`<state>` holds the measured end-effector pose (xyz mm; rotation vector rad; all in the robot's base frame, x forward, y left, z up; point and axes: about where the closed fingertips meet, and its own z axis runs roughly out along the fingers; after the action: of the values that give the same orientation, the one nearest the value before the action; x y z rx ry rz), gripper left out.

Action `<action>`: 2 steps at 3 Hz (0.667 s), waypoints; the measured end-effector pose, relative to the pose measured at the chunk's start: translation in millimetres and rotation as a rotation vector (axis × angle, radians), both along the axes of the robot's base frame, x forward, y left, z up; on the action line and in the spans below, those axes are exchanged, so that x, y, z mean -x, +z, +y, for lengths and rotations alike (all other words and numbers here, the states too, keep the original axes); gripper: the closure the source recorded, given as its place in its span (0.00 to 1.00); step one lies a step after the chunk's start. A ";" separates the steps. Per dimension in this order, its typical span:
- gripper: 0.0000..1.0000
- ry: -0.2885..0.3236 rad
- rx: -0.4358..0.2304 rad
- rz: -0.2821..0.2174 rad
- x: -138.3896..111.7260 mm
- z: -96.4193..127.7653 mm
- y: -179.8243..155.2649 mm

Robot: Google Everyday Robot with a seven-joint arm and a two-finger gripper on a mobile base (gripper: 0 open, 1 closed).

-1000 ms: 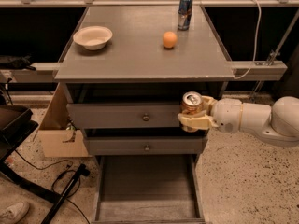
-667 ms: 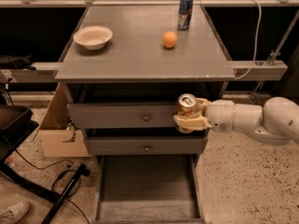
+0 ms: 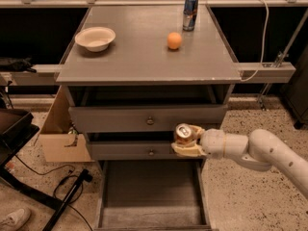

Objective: Place orange can into bottom drawer

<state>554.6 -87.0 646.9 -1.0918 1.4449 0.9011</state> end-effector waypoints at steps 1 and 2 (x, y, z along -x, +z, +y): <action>1.00 0.016 0.015 -0.042 4.1 2.4 -51.8; 1.00 0.024 0.035 -0.043 7.8 5.6 -92.3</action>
Offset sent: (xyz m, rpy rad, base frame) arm -0.0106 0.0017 -0.1384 -0.0662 -0.0449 0.0204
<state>546.8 -81.5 554.6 -1.1499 1.4197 0.8672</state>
